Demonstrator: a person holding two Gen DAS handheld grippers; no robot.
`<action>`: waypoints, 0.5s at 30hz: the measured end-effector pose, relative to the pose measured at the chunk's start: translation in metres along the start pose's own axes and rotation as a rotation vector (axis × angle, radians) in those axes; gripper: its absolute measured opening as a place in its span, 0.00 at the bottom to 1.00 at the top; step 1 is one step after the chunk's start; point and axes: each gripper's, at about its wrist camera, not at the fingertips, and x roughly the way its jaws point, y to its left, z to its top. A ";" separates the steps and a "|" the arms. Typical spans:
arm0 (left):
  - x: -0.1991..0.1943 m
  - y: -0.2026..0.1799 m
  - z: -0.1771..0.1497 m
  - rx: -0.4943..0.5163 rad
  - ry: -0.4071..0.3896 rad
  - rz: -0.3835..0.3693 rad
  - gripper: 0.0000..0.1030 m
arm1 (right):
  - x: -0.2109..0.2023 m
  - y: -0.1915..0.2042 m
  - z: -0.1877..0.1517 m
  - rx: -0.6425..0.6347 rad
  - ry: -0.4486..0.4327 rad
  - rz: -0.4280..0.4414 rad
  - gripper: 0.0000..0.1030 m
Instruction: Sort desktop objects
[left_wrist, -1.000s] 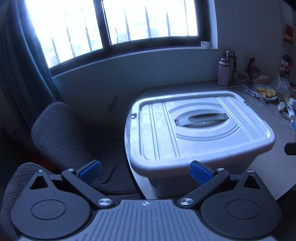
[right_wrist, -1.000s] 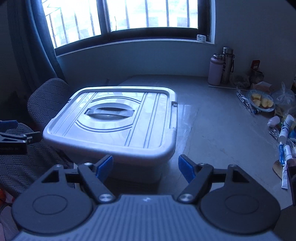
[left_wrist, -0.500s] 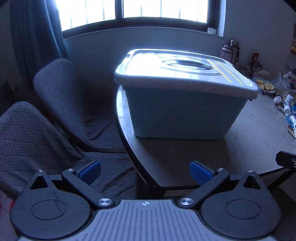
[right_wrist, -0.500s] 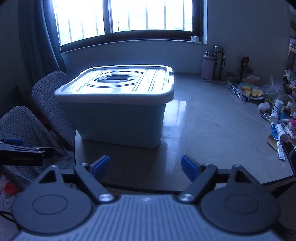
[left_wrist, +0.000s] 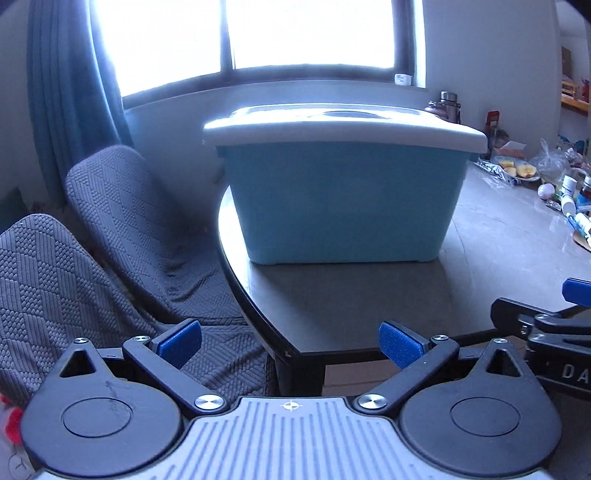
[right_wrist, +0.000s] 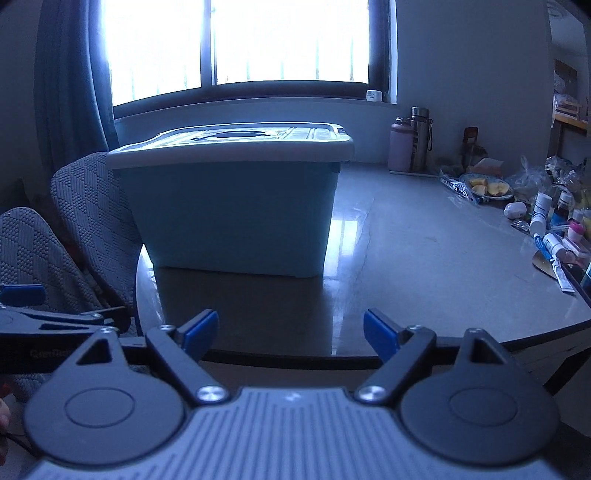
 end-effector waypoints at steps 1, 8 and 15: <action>0.001 -0.001 -0.002 0.003 -0.004 0.000 1.00 | 0.000 0.000 -0.002 0.002 -0.005 0.000 0.84; 0.004 -0.002 -0.013 -0.005 -0.035 0.015 1.00 | -0.001 -0.001 -0.010 0.022 -0.036 -0.010 0.84; 0.015 0.000 -0.026 -0.029 -0.036 0.009 1.00 | 0.000 0.001 -0.010 0.022 -0.043 -0.003 0.84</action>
